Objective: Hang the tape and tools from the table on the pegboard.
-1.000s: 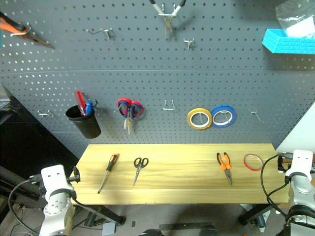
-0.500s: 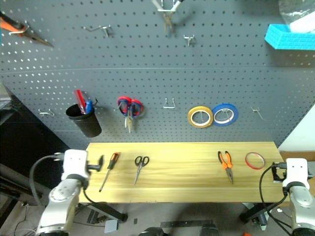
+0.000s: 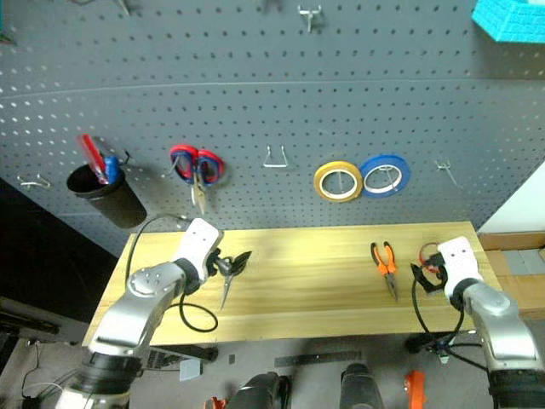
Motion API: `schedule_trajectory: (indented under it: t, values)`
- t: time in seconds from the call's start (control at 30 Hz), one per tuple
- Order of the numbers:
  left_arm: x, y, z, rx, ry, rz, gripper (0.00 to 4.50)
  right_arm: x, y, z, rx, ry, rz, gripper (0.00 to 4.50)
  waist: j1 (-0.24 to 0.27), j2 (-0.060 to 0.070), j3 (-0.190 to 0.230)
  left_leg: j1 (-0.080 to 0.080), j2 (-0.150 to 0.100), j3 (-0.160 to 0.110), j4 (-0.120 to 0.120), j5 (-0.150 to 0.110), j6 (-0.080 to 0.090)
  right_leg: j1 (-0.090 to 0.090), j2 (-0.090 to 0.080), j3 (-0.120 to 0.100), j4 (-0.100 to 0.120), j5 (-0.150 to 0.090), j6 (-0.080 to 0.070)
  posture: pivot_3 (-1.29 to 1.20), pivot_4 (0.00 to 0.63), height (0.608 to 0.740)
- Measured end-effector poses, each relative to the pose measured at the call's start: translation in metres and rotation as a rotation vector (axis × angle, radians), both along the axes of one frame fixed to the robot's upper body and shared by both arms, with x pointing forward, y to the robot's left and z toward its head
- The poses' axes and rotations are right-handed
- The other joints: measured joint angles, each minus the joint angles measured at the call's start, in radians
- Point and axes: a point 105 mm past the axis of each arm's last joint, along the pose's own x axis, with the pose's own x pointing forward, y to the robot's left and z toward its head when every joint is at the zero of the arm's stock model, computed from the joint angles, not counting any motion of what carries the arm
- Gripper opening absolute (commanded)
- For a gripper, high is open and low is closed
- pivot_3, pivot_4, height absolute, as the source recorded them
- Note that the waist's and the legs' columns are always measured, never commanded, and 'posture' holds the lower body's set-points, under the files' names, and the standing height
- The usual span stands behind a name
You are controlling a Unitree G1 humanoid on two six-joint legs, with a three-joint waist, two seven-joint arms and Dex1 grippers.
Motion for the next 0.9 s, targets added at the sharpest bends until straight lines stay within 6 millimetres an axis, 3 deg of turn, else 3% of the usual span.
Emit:
schedule_trajectory:
  t: [0.13,0.33,0.47,0.63,0.77,0.9]
  values:
    - [-0.001,-0.02,0.009,-0.02,0.062,-0.076,4.47,0.019,-0.011,-0.007,-0.033,0.084,-0.012,4.5,-0.008,-0.003,0.028,-0.014,0.0,0.001,0.002,0.002,-0.004,-0.014,0.0,0.0,0.002,0.001,-0.001,-0.14,0.333,0.74]
    - [0.0,-0.062,0.039,-0.101,-0.032,-0.251,4.47,0.04,-0.024,-0.014,-0.054,0.177,-0.006,4.5,-0.012,-0.006,0.066,-0.027,0.001,0.011,0.005,0.003,-0.004,-0.027,-0.001,0.0,0.003,0.004,-0.002,-0.12,0.37,0.74]
    - [-0.016,-0.084,0.043,-0.077,-0.044,-0.474,4.47,0.049,-0.028,-0.011,-0.056,0.22,0.024,4.5,-0.014,-0.009,0.094,-0.028,0.002,0.013,0.005,0.003,-0.004,-0.028,-0.001,0.0,0.003,0.004,-0.002,-0.11,0.394,0.74]
    - [-0.04,-0.094,0.044,-0.112,0.049,-0.705,4.47,0.054,-0.027,-0.006,-0.065,0.277,0.087,4.5,-0.015,-0.015,0.11,-0.029,0.003,0.013,0.005,0.003,-0.004,-0.028,-0.001,-0.001,0.003,0.005,-0.002,-0.11,0.406,0.74]
    - [-0.049,-0.095,0.047,-0.115,0.072,-0.806,4.5,0.052,-0.023,-0.007,-0.068,0.33,0.143,3.65,-0.013,-0.02,0.116,-0.029,0.003,0.012,0.006,0.003,-0.004,-0.028,-0.001,-0.001,0.003,0.005,-0.001,-0.1,0.409,0.74]
    - [-0.058,-0.097,0.051,-0.098,0.07,-0.909,4.5,0.048,-0.021,-0.011,-0.091,0.39,0.182,2.25,-0.011,-0.02,0.116,-0.029,0.003,0.012,0.006,0.003,-0.004,-0.028,-0.001,-0.002,0.002,0.005,-0.001,-0.09,0.405,0.74]
